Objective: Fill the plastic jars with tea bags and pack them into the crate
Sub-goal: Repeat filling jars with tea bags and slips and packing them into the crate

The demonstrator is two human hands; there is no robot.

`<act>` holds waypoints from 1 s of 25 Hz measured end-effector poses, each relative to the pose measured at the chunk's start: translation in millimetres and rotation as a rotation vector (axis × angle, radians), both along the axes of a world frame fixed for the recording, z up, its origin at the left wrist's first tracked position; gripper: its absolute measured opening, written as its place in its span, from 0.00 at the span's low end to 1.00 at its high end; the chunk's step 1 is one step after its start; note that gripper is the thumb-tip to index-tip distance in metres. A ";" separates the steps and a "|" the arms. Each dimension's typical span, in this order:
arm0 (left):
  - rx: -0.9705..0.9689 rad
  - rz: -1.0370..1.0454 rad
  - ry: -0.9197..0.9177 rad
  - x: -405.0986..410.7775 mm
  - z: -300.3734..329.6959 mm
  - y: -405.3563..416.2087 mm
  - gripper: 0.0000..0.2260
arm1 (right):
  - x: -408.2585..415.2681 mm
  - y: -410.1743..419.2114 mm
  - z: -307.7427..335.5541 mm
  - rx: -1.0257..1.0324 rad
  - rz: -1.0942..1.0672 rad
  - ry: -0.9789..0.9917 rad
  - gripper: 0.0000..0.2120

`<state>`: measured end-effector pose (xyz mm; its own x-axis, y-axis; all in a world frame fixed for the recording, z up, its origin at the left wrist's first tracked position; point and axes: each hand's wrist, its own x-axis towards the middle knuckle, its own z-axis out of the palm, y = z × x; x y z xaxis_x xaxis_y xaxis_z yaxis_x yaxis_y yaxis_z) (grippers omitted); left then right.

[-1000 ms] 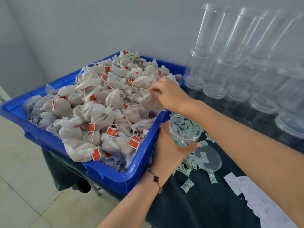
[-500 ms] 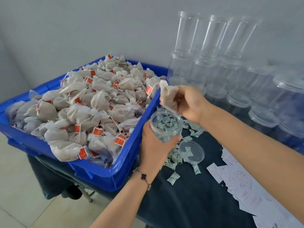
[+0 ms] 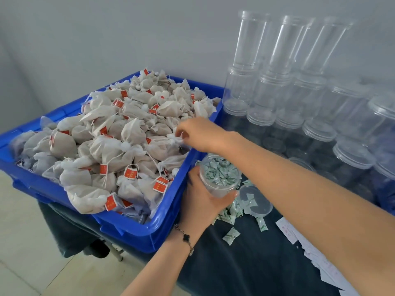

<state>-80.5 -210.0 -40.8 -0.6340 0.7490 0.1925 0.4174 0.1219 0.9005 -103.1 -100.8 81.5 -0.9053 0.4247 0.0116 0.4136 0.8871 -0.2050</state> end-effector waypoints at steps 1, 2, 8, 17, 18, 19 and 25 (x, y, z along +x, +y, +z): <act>-0.030 -0.011 0.041 -1.1 -1.1 -1.1 0.43 | -10.4 2.2 -8.4 0.065 0.016 -0.095 0.17; -0.039 -0.017 0.063 -1.6 -2.2 -1.7 0.42 | -17.6 4.6 -15.6 0.110 0.020 -0.147 0.18; -0.053 0.007 0.079 -0.6 -5.6 0.9 0.41 | -27.0 13.1 -29.5 0.156 0.016 -0.057 0.09; -0.058 0.027 0.084 0.3 -4.5 -0.3 0.38 | -13.0 5.9 -27.2 0.071 -0.074 0.075 0.05; -0.058 0.030 0.074 0.4 -3.8 -0.4 0.37 | -6.9 6.8 -25.2 0.012 -0.085 0.135 0.04; -0.061 0.024 0.059 -0.3 -3.6 -0.3 0.38 | -1.4 8.1 -22.4 -0.061 -0.102 0.201 0.03; -0.064 0.030 0.053 0.6 -1.1 -2.9 0.39 | 4.4 3.2 -11.5 -0.215 -0.109 0.288 0.13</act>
<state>-79.9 -213.0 -41.9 -0.6464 0.7418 0.1785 0.4593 0.1915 0.8674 -98.7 -97.7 70.0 -0.8271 0.5392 0.1585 0.4019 0.7647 -0.5037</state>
